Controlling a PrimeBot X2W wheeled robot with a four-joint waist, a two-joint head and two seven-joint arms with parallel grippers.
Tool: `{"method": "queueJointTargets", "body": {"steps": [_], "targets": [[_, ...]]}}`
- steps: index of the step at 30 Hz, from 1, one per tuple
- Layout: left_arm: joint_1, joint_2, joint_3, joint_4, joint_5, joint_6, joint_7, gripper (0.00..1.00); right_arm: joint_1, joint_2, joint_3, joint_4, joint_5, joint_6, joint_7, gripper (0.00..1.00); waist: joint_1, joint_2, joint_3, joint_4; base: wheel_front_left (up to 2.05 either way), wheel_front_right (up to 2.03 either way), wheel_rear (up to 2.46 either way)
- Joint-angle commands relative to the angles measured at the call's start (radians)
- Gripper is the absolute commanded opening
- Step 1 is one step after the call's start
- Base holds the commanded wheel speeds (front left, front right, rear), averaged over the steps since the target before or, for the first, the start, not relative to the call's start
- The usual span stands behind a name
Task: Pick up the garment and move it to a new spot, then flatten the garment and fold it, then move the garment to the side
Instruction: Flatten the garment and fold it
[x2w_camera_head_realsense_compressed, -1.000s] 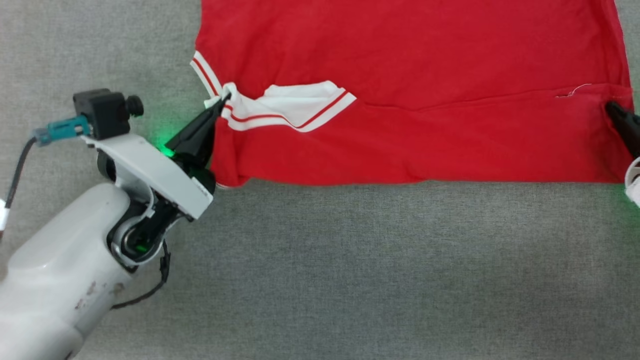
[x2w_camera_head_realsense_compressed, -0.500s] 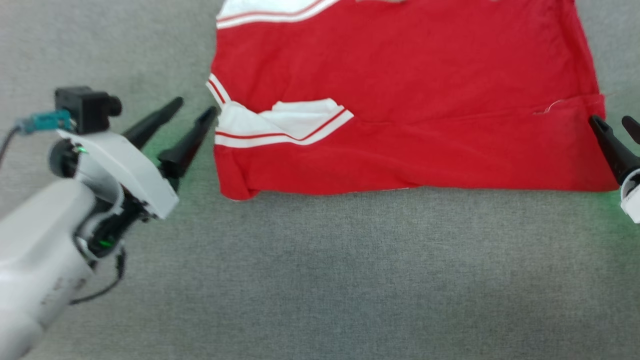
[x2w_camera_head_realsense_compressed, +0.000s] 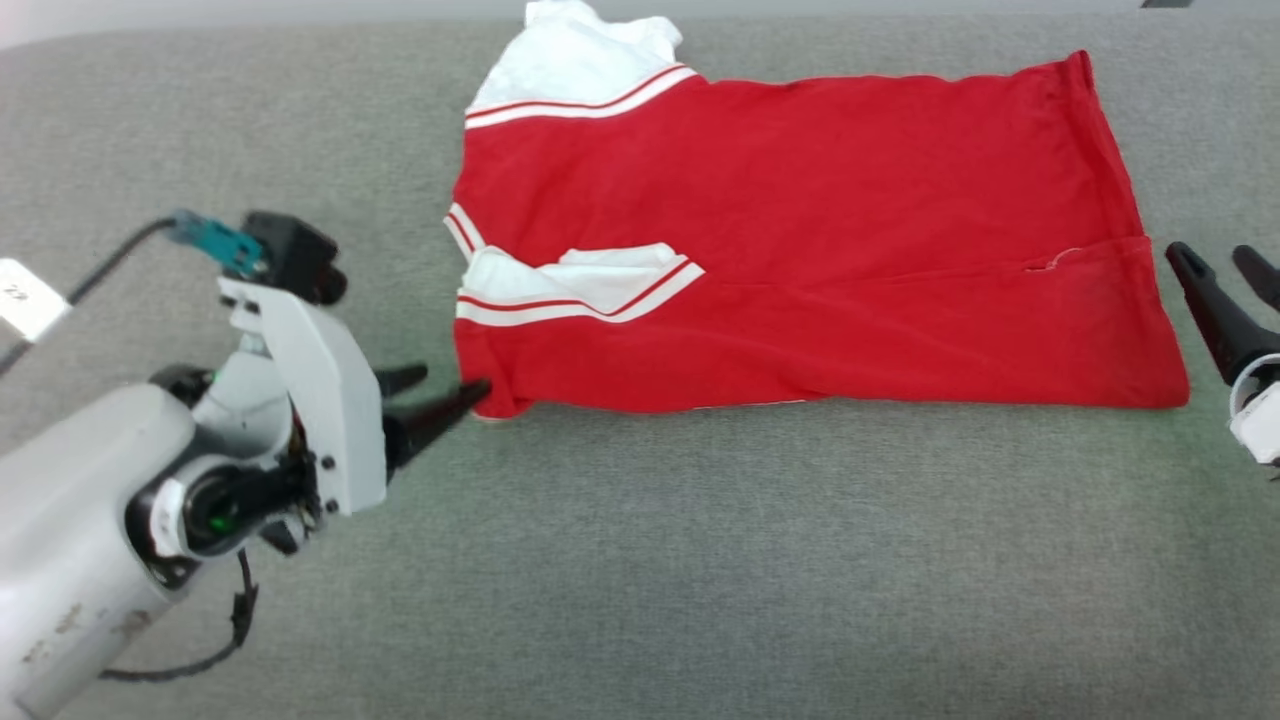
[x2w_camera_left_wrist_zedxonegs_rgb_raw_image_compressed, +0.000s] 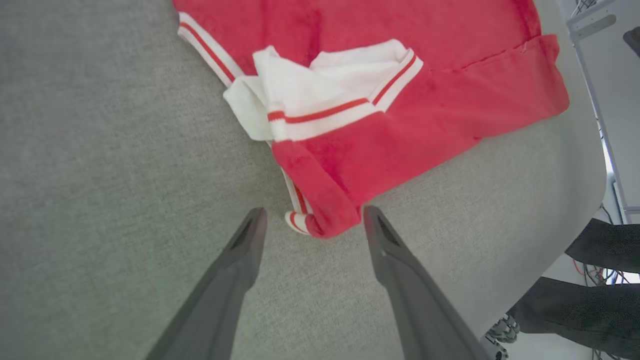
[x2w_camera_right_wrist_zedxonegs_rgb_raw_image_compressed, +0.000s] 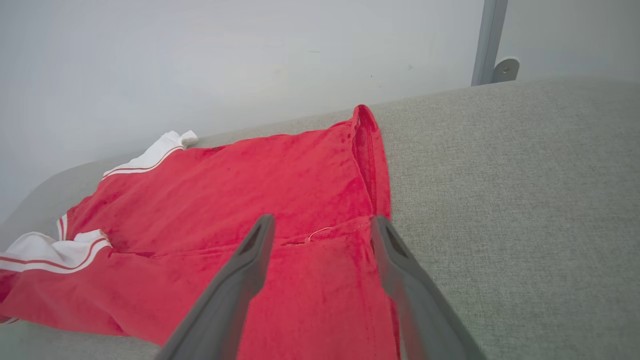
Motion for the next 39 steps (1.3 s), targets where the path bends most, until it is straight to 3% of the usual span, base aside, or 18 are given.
{"method": "queueJointTargets", "body": {"steps": [1,3,17,19,20,21,25,31,39], "targets": [[0.013,-0.004,-0.012,-0.005,0.0,0.018,0.019,1.0,0.002,0.006,0.002,-0.008,0.011,-0.001,-0.009,1.0,0.0,0.0,0.018,-0.025,0.0,0.0,0.0],[0.019,-0.017,-0.01,0.014,-0.025,0.031,0.029,1.0,-0.005,0.009,-0.002,-0.017,0.007,-0.001,-0.025,1.0,0.0,0.0,0.03,-0.04,0.0,0.0,0.0],[0.054,-0.11,-0.014,0.278,-0.124,-0.041,0.093,1.0,-0.006,0.012,0.0,-0.04,0.002,-0.001,-0.094,1.0,0.0,0.0,0.087,-0.133,0.0,0.0,0.0],[0.062,-0.123,-0.029,0.306,-0.127,-0.058,0.115,0.47,-0.005,0.009,0.007,-0.039,-0.001,-0.001,-0.093,1.0,0.0,0.0,0.091,-0.136,0.0,0.0,0.0],[0.064,-0.13,-0.033,0.316,-0.127,-0.071,0.122,0.33,-0.005,0.007,0.015,-0.042,-0.003,-0.001,-0.09,1.0,0.0,0.0,0.093,-0.137,0.0,0.0,0.0],[0.066,-0.139,-0.031,0.324,-0.134,-0.085,0.125,0.0,-0.005,0.003,0.021,-0.045,-0.005,-0.001,-0.086,1.0,0.0,0.0,0.094,-0.137,0.0,0.0,0.0],[0.064,-0.156,-0.032,0.346,-0.136,-0.12,0.132,0.0,-0.007,-0.038,0.074,-0.055,-0.024,-0.001,-0.026,1.0,0.0,0.0,0.097,-0.132,0.0,0.0,0.0],[0.046,-0.167,-0.033,0.353,-0.104,-0.143,0.114,0.0,-0.057,-0.108,0.175,-0.025,-0.063,-0.001,0.15,1.0,0.0,0.0,0.105,-0.111,0.0,0.0,0.0],[0.011,-0.185,-0.056,0.342,-0.028,-0.154,0.091,0.0,-0.197,-0.075,0.261,0.101,-0.068,-0.001,0.361,1.0,0.0,0.0,0.132,-0.085,0.0,0.0,0.0]]}}
